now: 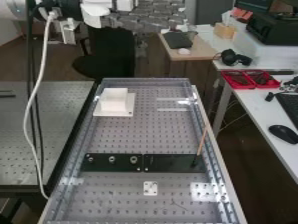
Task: Grab the drill bit and place it in the clear container
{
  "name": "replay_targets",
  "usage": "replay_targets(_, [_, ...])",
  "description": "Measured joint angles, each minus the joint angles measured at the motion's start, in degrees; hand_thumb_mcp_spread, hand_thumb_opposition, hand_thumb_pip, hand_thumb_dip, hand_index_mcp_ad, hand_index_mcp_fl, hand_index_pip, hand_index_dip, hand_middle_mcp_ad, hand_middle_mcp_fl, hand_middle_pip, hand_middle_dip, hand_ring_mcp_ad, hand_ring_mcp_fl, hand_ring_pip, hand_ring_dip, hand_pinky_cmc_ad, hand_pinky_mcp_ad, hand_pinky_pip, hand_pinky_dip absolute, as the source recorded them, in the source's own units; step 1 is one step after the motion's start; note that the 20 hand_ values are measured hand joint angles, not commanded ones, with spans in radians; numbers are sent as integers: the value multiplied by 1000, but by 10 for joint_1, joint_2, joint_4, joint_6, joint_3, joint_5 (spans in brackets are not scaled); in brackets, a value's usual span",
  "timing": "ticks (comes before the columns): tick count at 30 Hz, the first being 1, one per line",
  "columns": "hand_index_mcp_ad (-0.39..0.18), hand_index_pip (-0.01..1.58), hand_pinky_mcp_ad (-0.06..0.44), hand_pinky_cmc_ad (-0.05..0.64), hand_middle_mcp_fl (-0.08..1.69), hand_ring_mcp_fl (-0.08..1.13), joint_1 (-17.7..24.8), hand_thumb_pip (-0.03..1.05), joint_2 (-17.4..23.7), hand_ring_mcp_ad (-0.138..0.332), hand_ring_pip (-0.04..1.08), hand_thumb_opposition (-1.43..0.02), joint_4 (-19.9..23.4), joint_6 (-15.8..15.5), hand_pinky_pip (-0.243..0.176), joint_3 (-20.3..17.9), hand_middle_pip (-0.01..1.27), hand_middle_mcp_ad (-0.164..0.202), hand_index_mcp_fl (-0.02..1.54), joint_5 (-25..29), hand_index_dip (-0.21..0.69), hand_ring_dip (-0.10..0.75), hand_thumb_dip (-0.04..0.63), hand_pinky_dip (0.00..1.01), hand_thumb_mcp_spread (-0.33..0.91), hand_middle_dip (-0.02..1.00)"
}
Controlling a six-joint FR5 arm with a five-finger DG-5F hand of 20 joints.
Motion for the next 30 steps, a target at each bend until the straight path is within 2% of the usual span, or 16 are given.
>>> replay_targets(4, [24, 3, 21, 28, 24, 7, -7, 10, -9, 87, 14, -2, 14, 11, -10, -16, 19, 80, 2, 6, 19, 14, 16, 19, -3, 24])
replay_targets(6, [58, 21, 17, 37, 23, 12, -9, 66, -12, 87, 26, -124, 20, 13, -10, -23, 51, 82, 9, 10, 19, 12, 14, 30, 42, 26])
replay_targets(8, [72, 38, 38, 75, 17, 12, -10, 136, -17, 87, 59, -272, 29, 14, -10, -33, 87, 80, 24, 17, 16, 14, 12, 86, 80, 26])
replay_targets(9, [73, 51, 52, 94, 24, 10, -10, 133, -18, 101, 63, -342, 32, 13, -12, -35, 103, 86, 35, 20, 10, 12, 16, 113, 82, 26])
replay_targets(10, [73, 56, 72, 143, 16, 14, -10, 133, -19, 120, 68, -442, 39, 10, -10, -41, 113, 86, 35, 26, 10, 12, 12, 138, 75, 26])
replay_targets(14, [79, 82, 131, 230, 30, 12, -6, 159, -23, 185, 106, -635, 64, -11, -28, -63, 141, 93, 56, 54, 10, 5, 16, 213, 105, 26])
replay_targets(16, [99, 87, 169, 265, 45, 17, -4, 164, -27, 211, 108, -679, 74, -19, -28, -72, 155, 106, 59, 68, 10, 0, 12, 227, 103, 26])
replay_targets(21, [126, 87, 197, 316, 42, 30, -1, 164, -45, 236, 108, -759, 92, -22, -40, -88, 157, 136, 59, 90, 10, 0, 12, 262, 106, 26])
replay_targets(30, [140, 101, 215, 328, 56, 45, -10, 215, -82, 248, 115, -787, 144, 36, -61, -110, 171, 152, 77, 89, 14, 0, 16, 276, 108, 26])
